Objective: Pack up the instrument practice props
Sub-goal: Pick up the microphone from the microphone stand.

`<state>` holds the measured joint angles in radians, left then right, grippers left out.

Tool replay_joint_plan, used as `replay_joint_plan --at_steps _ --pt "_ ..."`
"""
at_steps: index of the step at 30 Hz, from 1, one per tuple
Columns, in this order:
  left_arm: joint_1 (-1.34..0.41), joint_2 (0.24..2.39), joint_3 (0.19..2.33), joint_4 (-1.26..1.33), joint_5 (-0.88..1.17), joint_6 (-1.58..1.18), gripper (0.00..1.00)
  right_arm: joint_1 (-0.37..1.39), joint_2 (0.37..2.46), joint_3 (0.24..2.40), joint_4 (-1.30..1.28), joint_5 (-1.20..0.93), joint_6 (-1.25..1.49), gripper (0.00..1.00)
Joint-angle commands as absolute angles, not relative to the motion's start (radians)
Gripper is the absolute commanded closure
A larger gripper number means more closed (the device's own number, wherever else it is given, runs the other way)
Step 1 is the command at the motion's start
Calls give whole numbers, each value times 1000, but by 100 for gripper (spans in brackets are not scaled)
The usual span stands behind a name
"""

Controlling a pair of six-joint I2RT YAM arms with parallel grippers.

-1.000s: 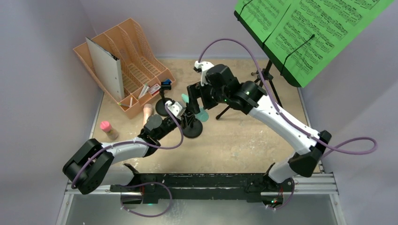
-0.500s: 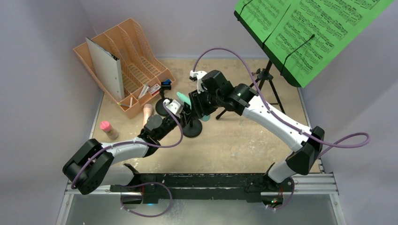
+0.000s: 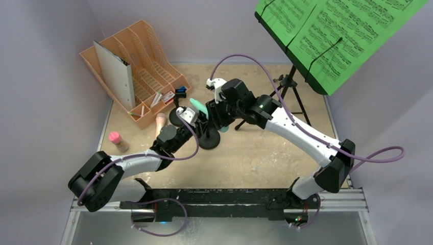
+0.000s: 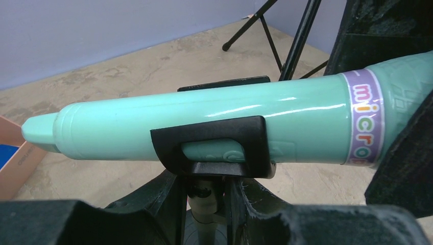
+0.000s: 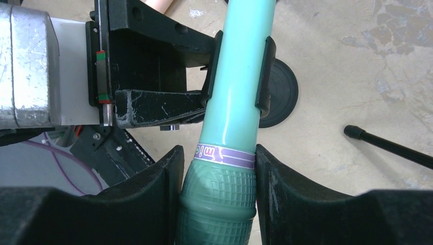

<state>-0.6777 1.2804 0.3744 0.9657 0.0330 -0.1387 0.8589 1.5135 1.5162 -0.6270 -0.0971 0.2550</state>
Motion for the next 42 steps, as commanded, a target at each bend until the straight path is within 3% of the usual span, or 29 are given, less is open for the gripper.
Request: replay_joint_plan --at_steps 1,11,21,29,33,42 --pt "-666 1278 394 952 -76 -227 100 863 1564 1442 -777 -98 194 56" --pt "-665 1283 393 954 -81 -201 100 863 1576 1409 -825 -108 181 56" --pt "-707 1260 378 963 -65 -68 100 862 1559 1540 -813 -106 233 27" --pt "-721 1267 373 966 -48 -25 100 852 1605 1697 -854 -93 230 21" --pt "-723 1267 371 968 -49 -22 100 843 1631 1732 -866 -87 224 22" --pt "-726 1270 373 971 -49 -18 100 841 1667 1737 -879 -116 201 41"
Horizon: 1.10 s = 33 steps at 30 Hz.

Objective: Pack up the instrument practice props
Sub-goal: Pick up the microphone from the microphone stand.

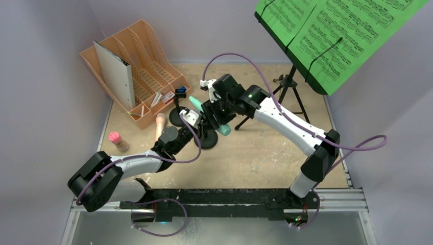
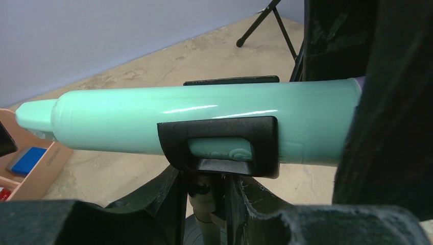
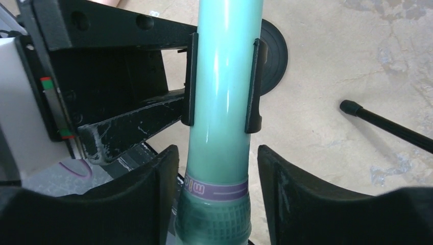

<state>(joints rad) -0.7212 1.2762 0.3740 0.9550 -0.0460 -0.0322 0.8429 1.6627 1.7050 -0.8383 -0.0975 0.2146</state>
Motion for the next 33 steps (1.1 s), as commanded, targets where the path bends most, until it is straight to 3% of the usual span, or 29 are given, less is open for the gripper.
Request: replay_joint_plan --at_steps 1,4,12,20,33 --pt "-726 1269 373 971 -49 -18 100 841 1670 1736 -880 -118 199 43" --pt "-726 1271 372 971 -60 -21 100 841 1665 1730 -884 -123 197 54" --pt "-727 1287 397 913 -246 -91 100 841 1627 1667 -912 -156 180 98" --pt "-723 1305 413 865 -397 -135 100 841 1553 1584 -922 -163 166 100" --pt "-696 1318 422 822 -457 -178 100 841 1477 1455 -901 -189 150 100"
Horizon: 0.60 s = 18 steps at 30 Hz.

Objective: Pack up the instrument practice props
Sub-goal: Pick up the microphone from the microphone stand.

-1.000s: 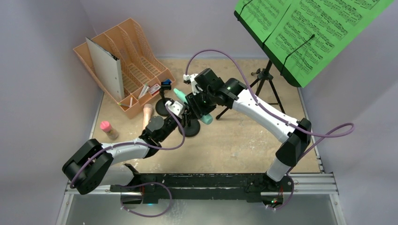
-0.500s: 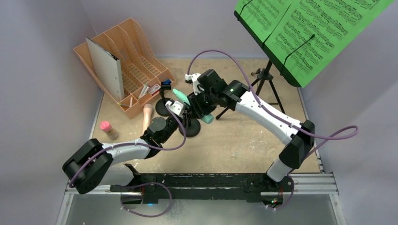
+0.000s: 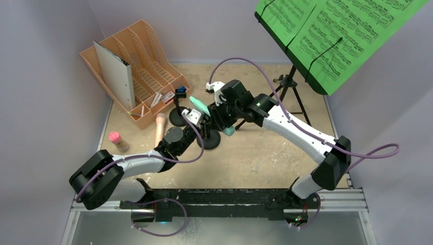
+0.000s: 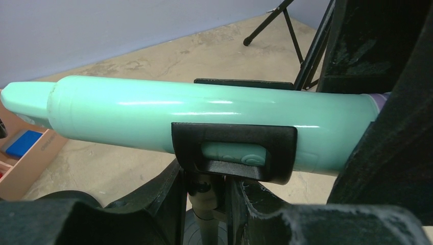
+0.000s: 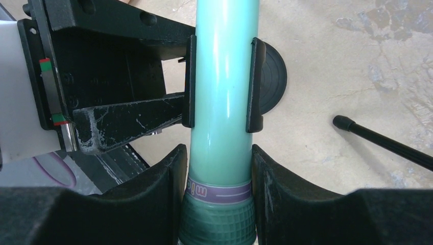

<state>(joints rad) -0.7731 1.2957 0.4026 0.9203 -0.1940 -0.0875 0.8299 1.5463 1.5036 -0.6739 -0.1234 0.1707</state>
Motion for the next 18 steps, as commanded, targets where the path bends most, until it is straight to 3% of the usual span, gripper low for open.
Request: replay_joint_plan --at_steps 1,18 --pt "-690 1316 422 819 -457 -180 100 840 1475 1449 -901 -190 150 100" --pt "-642 1258 399 799 -469 -202 100 841 1444 1411 -897 -215 144 100"
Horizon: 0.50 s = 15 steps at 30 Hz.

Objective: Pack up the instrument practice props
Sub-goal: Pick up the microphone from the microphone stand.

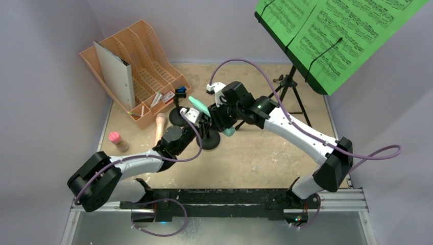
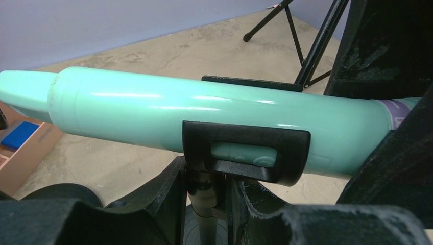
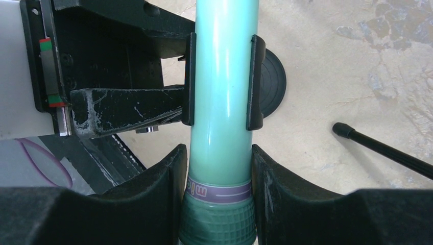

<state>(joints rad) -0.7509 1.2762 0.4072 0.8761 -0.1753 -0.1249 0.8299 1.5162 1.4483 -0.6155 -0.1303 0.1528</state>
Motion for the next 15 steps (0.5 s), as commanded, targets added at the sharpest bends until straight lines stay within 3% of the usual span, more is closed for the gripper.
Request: replay_joint_plan --at_steps 1,15 --pt "-639 1255 398 799 -468 -206 100 841 1443 1407 -897 -218 143 100" --pt "-602 1242 388 778 -489 -246 100 841 1419 1352 -879 -266 120 100"
